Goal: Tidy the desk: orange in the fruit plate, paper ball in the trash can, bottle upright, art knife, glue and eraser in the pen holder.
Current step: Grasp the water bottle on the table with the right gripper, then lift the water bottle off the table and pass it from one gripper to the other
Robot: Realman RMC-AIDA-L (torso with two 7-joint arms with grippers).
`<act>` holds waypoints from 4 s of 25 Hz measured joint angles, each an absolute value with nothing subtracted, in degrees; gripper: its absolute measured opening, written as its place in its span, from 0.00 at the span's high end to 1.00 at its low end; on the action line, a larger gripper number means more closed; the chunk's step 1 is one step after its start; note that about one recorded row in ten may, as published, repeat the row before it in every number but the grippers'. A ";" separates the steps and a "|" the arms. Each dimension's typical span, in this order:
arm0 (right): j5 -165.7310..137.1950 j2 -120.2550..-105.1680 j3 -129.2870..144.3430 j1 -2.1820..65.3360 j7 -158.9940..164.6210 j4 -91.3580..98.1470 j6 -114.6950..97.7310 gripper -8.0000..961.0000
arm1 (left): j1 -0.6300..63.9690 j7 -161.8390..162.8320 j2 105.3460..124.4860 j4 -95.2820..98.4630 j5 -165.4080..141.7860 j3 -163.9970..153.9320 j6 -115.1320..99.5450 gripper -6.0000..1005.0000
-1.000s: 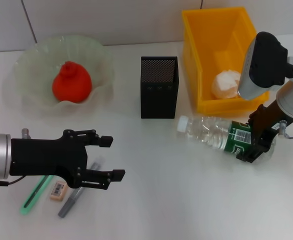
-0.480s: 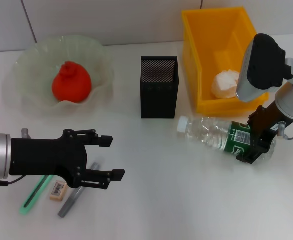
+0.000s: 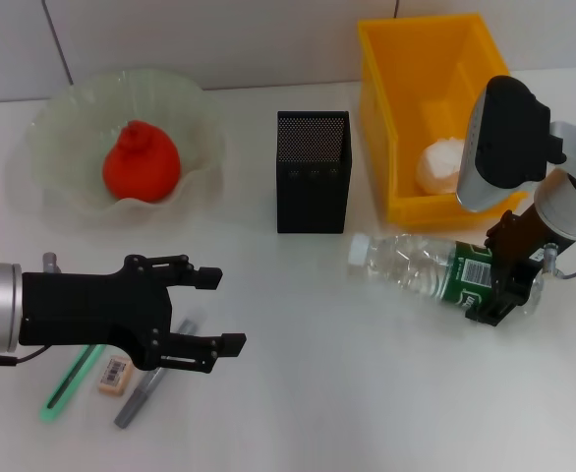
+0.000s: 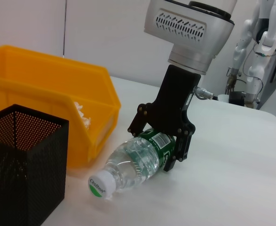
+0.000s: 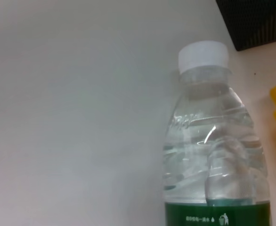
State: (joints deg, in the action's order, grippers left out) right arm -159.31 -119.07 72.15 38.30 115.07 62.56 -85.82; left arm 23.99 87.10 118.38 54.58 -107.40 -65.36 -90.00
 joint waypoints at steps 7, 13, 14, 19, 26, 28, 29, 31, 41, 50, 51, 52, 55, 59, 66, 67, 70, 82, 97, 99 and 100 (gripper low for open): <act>-159.55 -119.15 72.18 37.96 115.10 63.24 -85.83 0.18 | 23.99 87.10 118.38 54.58 -107.40 -65.33 -90.00 0.14; -159.46 -119.32 72.20 36.48 115.12 66.57 -86.07 0.18 | 23.99 87.15 118.38 54.58 -107.40 -65.31 -89.80 0.14; -159.40 -119.36 72.20 36.19 115.17 67.47 -86.21 0.18 | 23.99 87.15 118.38 54.58 -107.40 -65.31 -89.80 0.14; -158.63 -119.44 72.18 35.16 115.52 71.01 -87.18 0.18 | 24.05 87.37 118.38 54.58 -107.40 -65.37 -89.42 0.14; -157.87 -119.47 72.16 34.34 115.56 73.67 -88.64 0.19 | 24.08 87.44 118.38 54.58 -107.40 -65.39 -89.26 0.14; -157.84 -119.51 72.20 34.19 115.57 74.14 -88.90 0.20 | 24.08 87.45 118.38 54.58 -107.40 -65.39 -89.24 0.14; -157.82 -119.51 72.20 34.15 115.58 74.33 -89.03 0.20 | 24.08 87.45 118.38 54.58 -107.40 -65.28 -89.23 0.14; -157.70 -119.52 72.22 33.97 115.58 74.96 -89.31 0.20 | 24.08 87.44 118.38 54.58 -107.40 -65.17 -89.22 0.14; -153.09 -119.54 73.39 29.24 115.61 83.32 -91.44 0.20 | 24.08 87.55 118.47 54.58 -107.31 -64.91 -88.51 0.14; -149.19 -119.44 74.44 24.00 116.34 91.10 -91.68 0.20 | 24.08 87.63 118.47 54.58 -107.12 -64.86 -88.41 0.14; -148.97 -119.44 74.43 23.55 116.34 91.79 -91.67 0.20 | 24.08 87.63 118.48 54.58 -107.09 -64.85 -88.33 0.14; -148.26 -119.51 74.44 22.55 116.34 93.13 -91.46 0.20 | 24.08 87.63 118.48 54.58 -107.02 -64.85 -88.15 0.14; -146.58 -119.50 74.47 21.40 116.34 94.31 -91.20 0.20 | 24.08 87.64 118.47 54.58 -107.01 -64.86 -88.15 0.14; -143.29 -119.50 74.10 18.96 116.10 96.98 -90.57 0.20 | 23.90 87.71 118.47 54.58 -106.88 -64.86 -88.06 0.14; -137.73 -119.55 73.73 14.52 113.98 100.90 -87.79 0.20 | 23.66 87.72 118.47 54.58 -106.78 -64.86 -87.95 0.14; -136.37 -119.55 73.64 13.61 113.29 101.28 -86.73 0.20 | 23.66 87.72 118.47 54.58 -106.78 -64.86 -87.95 0.14; -134.58 -119.55 73.45 12.71 112.26 101.18 -85.30 0.20 | 23.65 87.72 118.47 54.58 -106.78 -64.86 -87.81 0.14; -109.76 -119.33 65.30 9.66 93.50 89.83 -78.91 0.20 | 23.64 87.51 118.65 54.31 -105.56 -64.98 -87.31 0.14; -88.89 -119.13 59.29 13.58 76.04 69.13 -83.06 0.20 | 23.48 86.61 118.56 53.13 -102.38 -64.78 -84.98 0.14; -86.89 -119.12 57.80 14.53 73.50 65.04 -84.34 0.20 | 23.45 85.47 118.51 53.04 -101.00 -64.18 -84.81 0.14; -86.04 -119.10 56.92 14.94 72.20 62.94 -84.82 0.20 | 23.42 85.01 118.50 53.03 -100.56 -63.72 -84.78 0.14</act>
State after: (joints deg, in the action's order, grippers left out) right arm -86.04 -119.10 56.92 14.94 72.20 62.94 -84.82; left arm 23.42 85.01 118.50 53.03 -100.56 -63.72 -84.78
